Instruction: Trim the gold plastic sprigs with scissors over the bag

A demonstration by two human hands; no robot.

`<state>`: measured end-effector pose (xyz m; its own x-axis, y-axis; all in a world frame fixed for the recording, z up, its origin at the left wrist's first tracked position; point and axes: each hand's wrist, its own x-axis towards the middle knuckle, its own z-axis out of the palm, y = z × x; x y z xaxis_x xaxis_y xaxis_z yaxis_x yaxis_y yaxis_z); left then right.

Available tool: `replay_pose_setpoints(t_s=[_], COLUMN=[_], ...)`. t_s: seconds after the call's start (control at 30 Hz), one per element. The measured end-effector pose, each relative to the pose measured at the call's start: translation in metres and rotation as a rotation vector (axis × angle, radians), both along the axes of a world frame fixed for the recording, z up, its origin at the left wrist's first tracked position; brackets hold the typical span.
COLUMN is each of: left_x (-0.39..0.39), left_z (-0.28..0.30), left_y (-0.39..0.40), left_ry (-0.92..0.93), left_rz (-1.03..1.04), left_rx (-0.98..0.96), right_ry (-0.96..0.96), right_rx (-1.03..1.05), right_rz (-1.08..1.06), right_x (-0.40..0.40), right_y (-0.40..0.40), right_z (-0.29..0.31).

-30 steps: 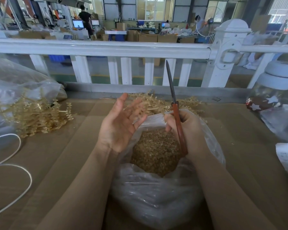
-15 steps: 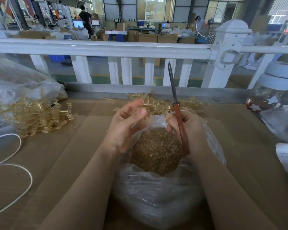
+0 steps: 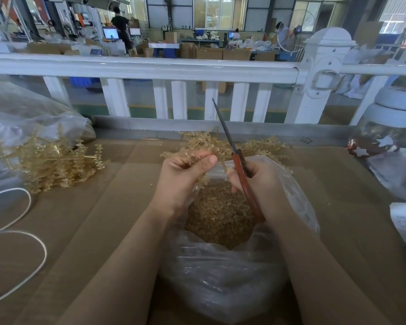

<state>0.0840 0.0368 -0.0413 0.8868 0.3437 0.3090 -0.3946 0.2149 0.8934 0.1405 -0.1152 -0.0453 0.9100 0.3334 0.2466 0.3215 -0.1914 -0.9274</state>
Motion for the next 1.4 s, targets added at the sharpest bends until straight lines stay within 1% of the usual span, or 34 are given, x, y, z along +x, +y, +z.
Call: replay_pose_setpoints(t_s=[0.1,0.23,0.33,0.43,0.57,0.63,0.97,1.07,1.2,1.4], left_x=[0.000,0.000,0.001,0.002,0.002,0.002,0.002,0.003,0.004,0.006], left_z=[0.001,0.001,-0.001,-0.002,-0.002,-0.001,-0.001,-0.001,-0.003,-0.006], left_y=[-0.001,0.003,0.006,0.007,0.005,0.005,0.003,0.004,0.005,0.009], left_ry=[-0.018,0.057,0.054,0.012,-0.011,-0.026,0.018,-0.017,-0.064,-0.120], left_rz=[0.030,0.030,0.070,0.137,0.197,0.201,0.179,0.166,0.148,0.123], left_rx=[0.020,0.007,0.002,0.009,0.102,0.121,0.181,0.198,0.207,0.206], right_ry=[0.004,-0.041,-0.152,-0.317,-0.454,-0.495,-0.547,-0.550,-0.602,-0.615], right_rx=[-0.008,-0.060,-0.183,-0.314,-0.435,-0.464,-0.457,-0.447,-0.436,-0.431], right_rz=[0.019,-0.006,-0.043,-0.112,-0.133,-0.158,-0.213,-0.245,-0.270,-0.259], right_x=[0.000,0.001,-0.002,-0.005,-0.004,-0.002,0.001,0.000,0.002,0.001], right_y=[0.001,0.001,0.002,0.001,0.002,0.001,0.000,0.001,0.001,0.000], right_z=[-0.001,-0.005,-0.004,-0.004,-0.008,-0.010,-0.015,-0.015,-0.019,-0.018])
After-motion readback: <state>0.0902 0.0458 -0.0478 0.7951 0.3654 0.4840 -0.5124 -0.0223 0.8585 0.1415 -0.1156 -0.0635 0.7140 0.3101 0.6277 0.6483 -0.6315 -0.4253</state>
